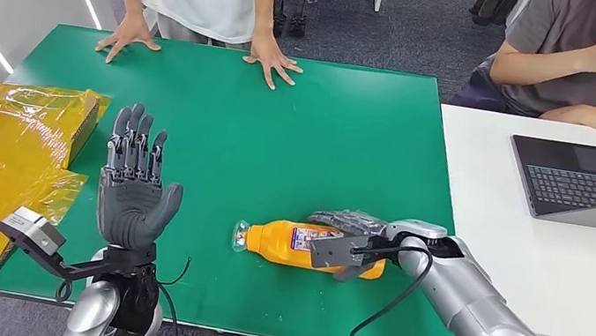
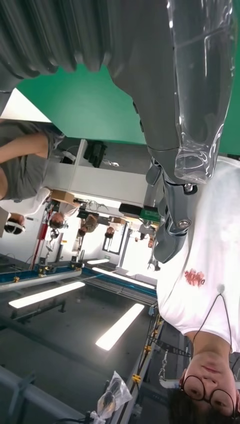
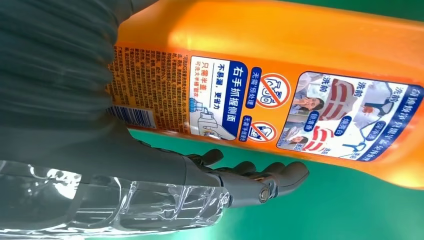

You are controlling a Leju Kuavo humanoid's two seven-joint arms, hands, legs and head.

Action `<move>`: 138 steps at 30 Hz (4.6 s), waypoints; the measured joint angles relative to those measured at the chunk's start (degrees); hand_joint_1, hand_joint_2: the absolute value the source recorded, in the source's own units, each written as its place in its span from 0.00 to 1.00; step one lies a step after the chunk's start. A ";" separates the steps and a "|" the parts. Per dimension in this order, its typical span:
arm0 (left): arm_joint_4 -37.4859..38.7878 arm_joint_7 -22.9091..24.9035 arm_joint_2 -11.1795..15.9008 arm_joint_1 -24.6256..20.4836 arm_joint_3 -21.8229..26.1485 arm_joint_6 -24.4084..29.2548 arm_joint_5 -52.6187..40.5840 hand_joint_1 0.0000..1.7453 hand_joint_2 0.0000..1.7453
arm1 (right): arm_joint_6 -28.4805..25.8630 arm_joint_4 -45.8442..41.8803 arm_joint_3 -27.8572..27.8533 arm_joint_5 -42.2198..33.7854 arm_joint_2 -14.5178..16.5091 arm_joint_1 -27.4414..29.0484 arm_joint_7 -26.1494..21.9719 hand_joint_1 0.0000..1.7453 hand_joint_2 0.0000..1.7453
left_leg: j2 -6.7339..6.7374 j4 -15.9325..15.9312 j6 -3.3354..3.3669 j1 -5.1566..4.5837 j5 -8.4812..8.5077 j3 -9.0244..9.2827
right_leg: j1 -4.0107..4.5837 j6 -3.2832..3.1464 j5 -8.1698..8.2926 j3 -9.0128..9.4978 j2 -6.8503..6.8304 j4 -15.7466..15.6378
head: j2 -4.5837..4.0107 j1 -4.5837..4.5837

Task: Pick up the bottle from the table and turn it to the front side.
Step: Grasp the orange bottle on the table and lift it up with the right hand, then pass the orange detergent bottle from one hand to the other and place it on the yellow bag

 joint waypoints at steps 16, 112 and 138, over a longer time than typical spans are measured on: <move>0.00 -0.02 0.00 0.07 0.08 1.50 0.30 0.00 1.00 | 2.14 6.62 6.29 0.98 2.76 -6.49 0.87 0.99 1.00 | 0.00 0.00 0.00 0.00 0.00 0.01 | 0.00 0.00 0.00 0.00 0.00 0.00 | 0.00 0.01; 15.80 3.51 0.02 -5.12 -2.51 -4.74 -4.64 0.00 1.00 | -32.24 -12.05 -14.82 -3.96 14.82 18.87 -6.94 1.00 1.00 | -0.01 -0.02 0.01 0.01 -0.01 -0.04 | 0.01 0.02 -0.04 -0.05 0.00 0.00 | 0.00 -0.01; 15.52 1.71 0.01 -5.24 -1.22 -3.73 -6.85 1.00 1.00 | -31.72 -6.59 -15.00 -0.08 16.86 18.10 -8.86 1.00 1.00 | -0.03 -0.01 0.00 0.01 -0.01 -0.05 | 0.01 0.02 -0.04 -0.05 -0.01 -0.01 | 0.00 0.00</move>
